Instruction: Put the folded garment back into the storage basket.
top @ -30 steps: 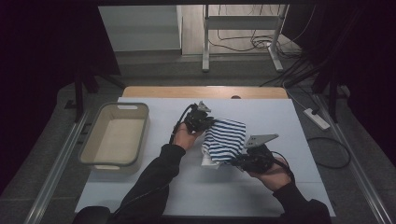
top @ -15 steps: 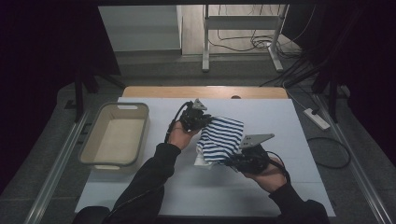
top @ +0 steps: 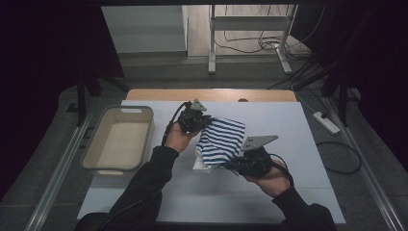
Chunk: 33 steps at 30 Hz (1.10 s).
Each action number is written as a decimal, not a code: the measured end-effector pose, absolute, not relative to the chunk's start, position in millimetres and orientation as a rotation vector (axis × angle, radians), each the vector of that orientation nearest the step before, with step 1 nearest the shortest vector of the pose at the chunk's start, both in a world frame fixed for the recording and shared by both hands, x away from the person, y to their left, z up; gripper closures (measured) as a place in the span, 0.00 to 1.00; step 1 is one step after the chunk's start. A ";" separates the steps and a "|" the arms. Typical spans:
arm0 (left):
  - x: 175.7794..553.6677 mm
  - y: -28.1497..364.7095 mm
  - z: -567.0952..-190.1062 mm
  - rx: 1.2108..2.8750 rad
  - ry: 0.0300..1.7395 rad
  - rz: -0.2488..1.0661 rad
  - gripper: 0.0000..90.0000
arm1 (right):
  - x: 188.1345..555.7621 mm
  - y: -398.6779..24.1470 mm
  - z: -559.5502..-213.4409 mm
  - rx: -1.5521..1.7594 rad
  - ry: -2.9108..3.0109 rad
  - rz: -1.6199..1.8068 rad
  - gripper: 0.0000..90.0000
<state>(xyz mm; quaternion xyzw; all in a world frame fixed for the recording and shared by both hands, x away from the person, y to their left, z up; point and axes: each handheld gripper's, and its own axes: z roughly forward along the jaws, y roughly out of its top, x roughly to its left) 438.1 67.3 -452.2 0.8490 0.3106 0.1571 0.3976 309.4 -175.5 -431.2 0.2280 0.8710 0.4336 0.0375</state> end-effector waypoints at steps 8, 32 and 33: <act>436.5 79.7 -445.1 2.160 0.803 0.408 0.91 | 311.5 -162.5 -427.2 0.684 2.683 1.371 0.91; 430.9 128.2 -432.9 2.139 0.877 0.452 0.92 | 320.8 -115.3 -422.3 0.620 2.719 1.452 0.91; 430.7 129.9 -432.4 2.139 0.879 0.454 0.92 | 320.8 -115.3 -422.3 0.620 2.719 1.452 0.91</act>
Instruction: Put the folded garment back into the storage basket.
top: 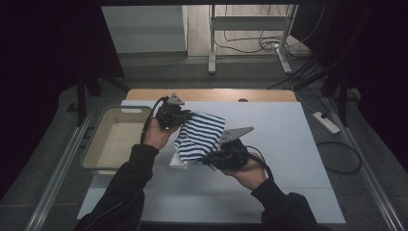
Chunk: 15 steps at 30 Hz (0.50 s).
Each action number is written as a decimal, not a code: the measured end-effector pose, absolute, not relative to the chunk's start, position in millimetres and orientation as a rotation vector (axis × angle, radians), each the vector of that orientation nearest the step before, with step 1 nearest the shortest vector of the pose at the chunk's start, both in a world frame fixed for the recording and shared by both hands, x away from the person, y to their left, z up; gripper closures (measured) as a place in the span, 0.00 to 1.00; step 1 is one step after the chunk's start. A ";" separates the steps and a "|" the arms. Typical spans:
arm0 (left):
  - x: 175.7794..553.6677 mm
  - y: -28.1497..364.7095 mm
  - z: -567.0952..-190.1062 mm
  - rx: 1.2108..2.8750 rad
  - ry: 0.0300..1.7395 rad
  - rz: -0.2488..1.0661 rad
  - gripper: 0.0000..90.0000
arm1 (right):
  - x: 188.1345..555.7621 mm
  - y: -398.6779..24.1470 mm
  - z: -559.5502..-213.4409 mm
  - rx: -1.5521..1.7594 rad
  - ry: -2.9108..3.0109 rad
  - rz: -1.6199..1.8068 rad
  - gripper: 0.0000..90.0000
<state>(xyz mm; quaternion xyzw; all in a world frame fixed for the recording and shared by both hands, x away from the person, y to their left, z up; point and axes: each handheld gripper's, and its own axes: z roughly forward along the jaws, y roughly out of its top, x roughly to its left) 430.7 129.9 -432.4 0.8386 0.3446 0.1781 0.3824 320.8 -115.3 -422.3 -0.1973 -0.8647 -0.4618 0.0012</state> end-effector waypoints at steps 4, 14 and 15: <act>429.8 139.1 -429.7 2.134 0.893 0.465 0.91 | 323.7 -105.5 -420.7 -0.603 -2.695 -1.458 0.91; 428.4 161.1 -423.3 2.117 0.929 0.489 0.92 | 330.0 -84.1 -416.4 -0.566 -2.662 -1.475 0.91; 428.3 165.4 -421.5 2.112 0.935 0.493 0.92 | 330.6 -82.1 -416.1 -0.564 -2.660 -1.476 0.91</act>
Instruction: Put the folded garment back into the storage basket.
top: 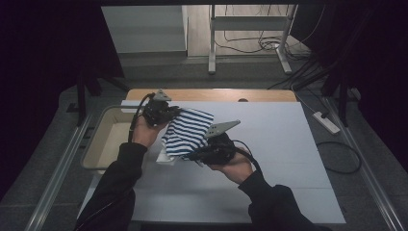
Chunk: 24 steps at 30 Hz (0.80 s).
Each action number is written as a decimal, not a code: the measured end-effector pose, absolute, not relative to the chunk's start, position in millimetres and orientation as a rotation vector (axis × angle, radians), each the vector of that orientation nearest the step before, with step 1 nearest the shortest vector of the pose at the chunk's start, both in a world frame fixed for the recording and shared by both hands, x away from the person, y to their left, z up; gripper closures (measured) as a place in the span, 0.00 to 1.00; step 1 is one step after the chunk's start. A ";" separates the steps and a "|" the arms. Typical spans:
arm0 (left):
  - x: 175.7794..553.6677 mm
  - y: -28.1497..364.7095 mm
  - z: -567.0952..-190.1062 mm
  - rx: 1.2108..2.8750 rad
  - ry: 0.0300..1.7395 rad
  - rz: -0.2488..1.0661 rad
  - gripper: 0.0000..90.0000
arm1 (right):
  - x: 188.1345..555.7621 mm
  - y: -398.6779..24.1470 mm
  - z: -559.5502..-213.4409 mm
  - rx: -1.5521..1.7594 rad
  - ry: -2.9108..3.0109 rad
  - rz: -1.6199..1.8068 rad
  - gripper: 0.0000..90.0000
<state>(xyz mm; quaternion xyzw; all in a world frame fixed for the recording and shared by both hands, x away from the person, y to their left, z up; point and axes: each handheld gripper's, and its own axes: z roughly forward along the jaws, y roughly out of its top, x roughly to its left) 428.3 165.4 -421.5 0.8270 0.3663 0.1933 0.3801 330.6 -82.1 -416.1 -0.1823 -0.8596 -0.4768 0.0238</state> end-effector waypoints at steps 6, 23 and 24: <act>428.2 175.1 -417.9 2.099 0.952 0.504 0.92 | 333.3 -72.4 -414.8 -0.547 -2.663 -1.472 0.91; 427.5 212.4 -410.8 2.047 1.015 0.535 0.92 | 342.6 -35.6 -407.9 -0.498 -2.649 -1.481 0.91; 427.5 215.0 -410.8 2.044 1.019 0.536 0.92 | 343.2 -33.2 -408.0 -0.496 -2.646 -1.481 0.91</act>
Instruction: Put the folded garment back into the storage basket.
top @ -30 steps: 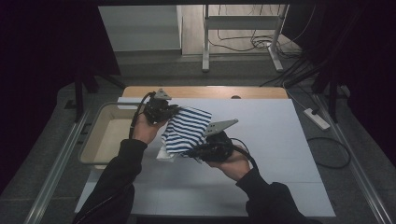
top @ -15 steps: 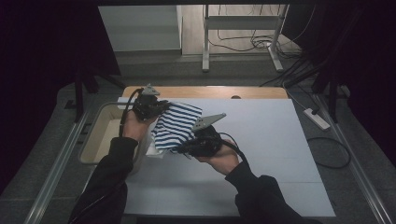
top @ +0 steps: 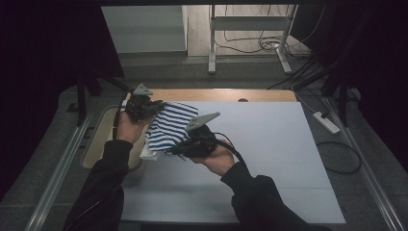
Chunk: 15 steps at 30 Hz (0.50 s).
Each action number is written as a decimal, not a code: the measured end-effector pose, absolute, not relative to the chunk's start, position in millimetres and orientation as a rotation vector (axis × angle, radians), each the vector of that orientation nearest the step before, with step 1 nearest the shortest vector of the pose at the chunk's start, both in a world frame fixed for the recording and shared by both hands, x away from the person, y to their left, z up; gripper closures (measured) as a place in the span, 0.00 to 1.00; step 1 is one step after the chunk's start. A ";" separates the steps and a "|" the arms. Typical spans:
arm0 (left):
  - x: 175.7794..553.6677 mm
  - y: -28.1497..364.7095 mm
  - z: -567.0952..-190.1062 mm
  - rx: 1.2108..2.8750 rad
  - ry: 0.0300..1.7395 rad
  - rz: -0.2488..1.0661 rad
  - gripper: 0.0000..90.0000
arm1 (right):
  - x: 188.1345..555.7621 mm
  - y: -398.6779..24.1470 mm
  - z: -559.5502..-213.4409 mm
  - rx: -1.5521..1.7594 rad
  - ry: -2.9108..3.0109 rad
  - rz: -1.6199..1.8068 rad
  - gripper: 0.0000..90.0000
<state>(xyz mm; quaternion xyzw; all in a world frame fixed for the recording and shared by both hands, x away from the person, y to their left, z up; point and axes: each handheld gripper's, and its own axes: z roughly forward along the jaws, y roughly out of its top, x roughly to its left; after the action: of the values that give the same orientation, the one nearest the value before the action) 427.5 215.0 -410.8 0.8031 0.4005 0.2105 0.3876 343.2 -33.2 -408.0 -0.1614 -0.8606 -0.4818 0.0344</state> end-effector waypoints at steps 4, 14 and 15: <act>427.5 223.7 -410.8 2.039 1.039 0.543 0.92 | 345.5 -23.8 -407.9 -0.486 -2.645 -1.480 0.92; 424.2 244.5 -409.2 2.031 1.076 0.569 0.92 | 348.7 -3.0 -408.0 -0.459 -2.639 -1.480 0.92; 423.9 246.4 -409.4 2.030 1.080 0.571 0.92 | 348.7 -3.0 -408.0 -0.459 -2.639 -1.480 0.92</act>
<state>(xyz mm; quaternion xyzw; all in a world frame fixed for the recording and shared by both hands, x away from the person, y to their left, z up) 423.9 246.4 -409.4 0.7938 0.4223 0.2234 0.3765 348.7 -3.0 -408.0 -0.1500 -0.8616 -0.4833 0.0406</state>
